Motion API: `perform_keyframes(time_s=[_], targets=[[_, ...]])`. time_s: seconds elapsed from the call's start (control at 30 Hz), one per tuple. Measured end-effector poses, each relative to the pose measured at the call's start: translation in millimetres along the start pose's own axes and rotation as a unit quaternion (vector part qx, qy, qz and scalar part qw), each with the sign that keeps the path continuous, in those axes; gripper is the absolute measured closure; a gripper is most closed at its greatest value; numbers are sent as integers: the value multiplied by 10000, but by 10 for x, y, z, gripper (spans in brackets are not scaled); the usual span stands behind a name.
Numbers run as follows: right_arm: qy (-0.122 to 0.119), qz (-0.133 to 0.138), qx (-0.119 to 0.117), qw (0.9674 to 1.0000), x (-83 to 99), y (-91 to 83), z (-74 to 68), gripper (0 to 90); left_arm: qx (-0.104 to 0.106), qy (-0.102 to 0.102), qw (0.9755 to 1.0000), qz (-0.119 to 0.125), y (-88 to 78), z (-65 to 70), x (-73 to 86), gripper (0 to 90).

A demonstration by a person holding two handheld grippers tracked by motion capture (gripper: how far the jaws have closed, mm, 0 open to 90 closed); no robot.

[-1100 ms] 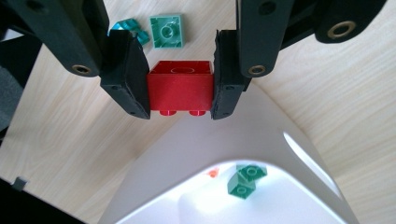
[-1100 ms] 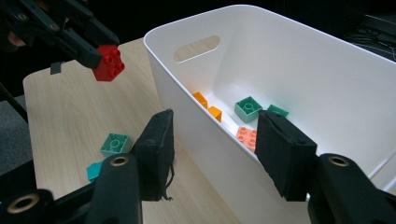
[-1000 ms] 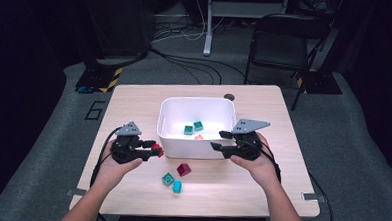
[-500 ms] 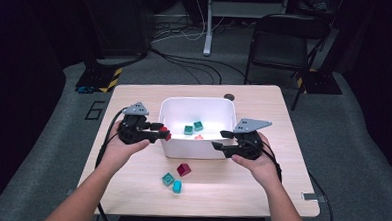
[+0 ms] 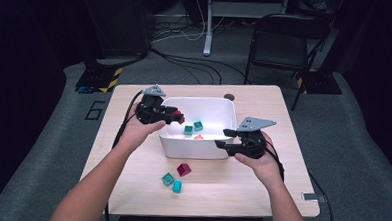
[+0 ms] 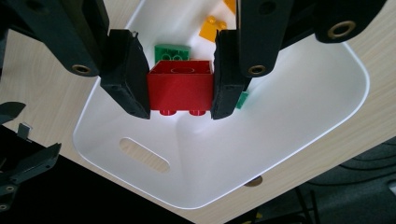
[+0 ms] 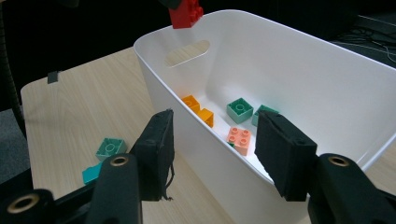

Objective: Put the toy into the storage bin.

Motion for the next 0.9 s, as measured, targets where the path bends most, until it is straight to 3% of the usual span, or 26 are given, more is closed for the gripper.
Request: perform_keyframes(time_s=[0.2, 0.3, 0.57, 0.73, 0.9], targets=[[65, 18, 13, 10000, 6, -5, 31, 464, -60, 118, 9999, -91, 194, -59, -81, 588], [69, 27, 14, 10000, 6, -2, 43, 463, -22, 28, 10000, -91, 302, -95, -108, 588], [79, 32, -1, 10000, 6, 15, 54, 463, 48, 19, 9999, -88, 550, -140, -210, 587], [107, 28, -30, 9999, 7, 22, 42, 463, -18, -71, 10000, -27, 721, -207, -236, 587], [97, 56, -42, 9999, 3, 22, 44, 463, -144, -66, 9998, -131, 863, -282, -204, 587]])
Point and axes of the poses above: each handheld gripper's, and its own axes: y roughly forward along the jaws, x roughly out of its underside, z roughly to its right, the point moved 6 cm from there along y, roughly forward along the jaws, and after that the axes turned 7 degrees about x, right-handed, at the moved point
